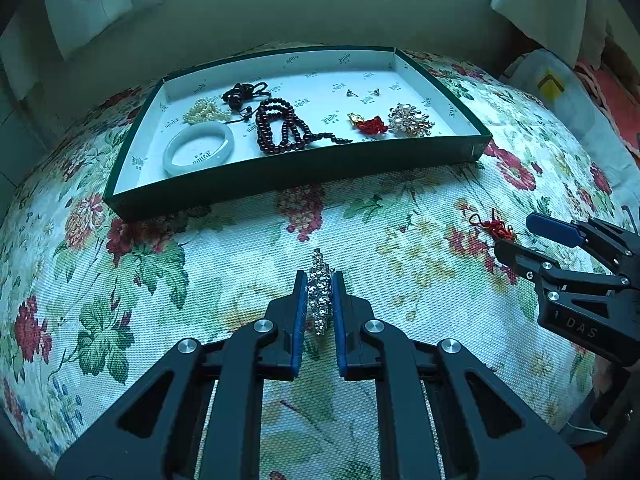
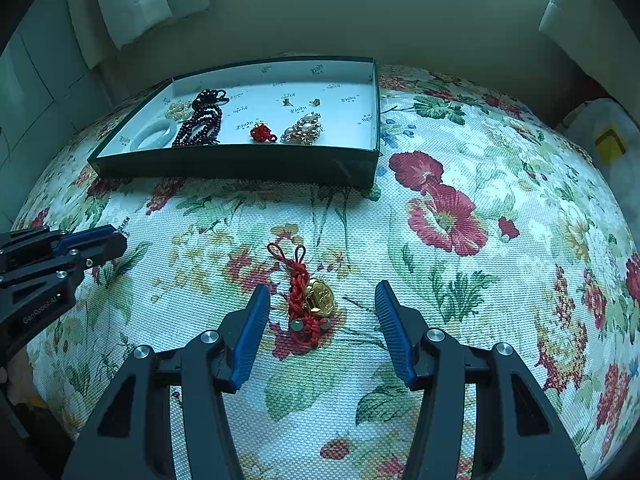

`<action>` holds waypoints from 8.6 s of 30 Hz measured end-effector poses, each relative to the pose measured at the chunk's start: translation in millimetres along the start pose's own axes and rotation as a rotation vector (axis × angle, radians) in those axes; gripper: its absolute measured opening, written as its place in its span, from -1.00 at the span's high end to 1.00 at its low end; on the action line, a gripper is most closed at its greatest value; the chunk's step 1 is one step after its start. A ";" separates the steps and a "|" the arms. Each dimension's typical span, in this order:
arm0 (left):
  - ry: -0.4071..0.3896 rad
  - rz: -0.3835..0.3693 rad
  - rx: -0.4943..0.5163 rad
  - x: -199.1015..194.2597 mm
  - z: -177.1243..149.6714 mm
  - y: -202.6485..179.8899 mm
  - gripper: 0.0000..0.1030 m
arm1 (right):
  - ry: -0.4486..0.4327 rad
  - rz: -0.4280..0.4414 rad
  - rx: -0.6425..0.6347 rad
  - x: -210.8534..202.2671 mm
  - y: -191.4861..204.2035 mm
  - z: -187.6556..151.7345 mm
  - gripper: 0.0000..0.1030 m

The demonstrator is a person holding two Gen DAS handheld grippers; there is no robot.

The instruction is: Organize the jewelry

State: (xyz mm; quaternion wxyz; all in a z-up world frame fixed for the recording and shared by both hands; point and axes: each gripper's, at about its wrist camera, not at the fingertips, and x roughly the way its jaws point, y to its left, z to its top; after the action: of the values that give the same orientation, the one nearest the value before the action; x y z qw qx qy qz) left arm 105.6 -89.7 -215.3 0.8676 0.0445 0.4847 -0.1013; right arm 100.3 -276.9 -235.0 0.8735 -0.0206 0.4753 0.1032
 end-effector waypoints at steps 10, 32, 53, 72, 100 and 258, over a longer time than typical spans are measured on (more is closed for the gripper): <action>0.002 0.005 -0.015 -1.4 -4.6 10.7 0.77 | -0.002 -0.002 -0.023 0.6 4.2 -0.1 0.40; -0.036 -0.015 -0.016 -13.0 0.1 11.1 0.77 | -0.035 0.029 -0.024 -12.2 24.7 7.4 0.62; -0.142 -0.020 0.003 -17.8 69.6 20.5 0.77 | -0.173 0.047 -0.034 -26.7 41.0 86.7 0.62; -0.170 0.027 0.002 54.5 168.9 26.5 0.77 | -0.172 0.024 0.018 48.4 22.9 170.4 0.62; -0.005 0.046 0.019 123.7 187.7 22.6 0.77 | -0.080 -0.011 0.021 103.3 11.0 182.4 0.62; -0.428 0.187 -0.074 -221.8 24.2 40.8 -0.96 | -0.430 -0.040 -0.003 -202.6 109.2 46.4 -0.04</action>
State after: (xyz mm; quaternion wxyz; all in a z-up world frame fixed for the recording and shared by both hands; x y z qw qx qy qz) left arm 21.6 -24.7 -14.9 0.9573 0.0348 0.2868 -0.0099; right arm 10.1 -196.4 -33.7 0.9567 -0.0091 0.2772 0.0885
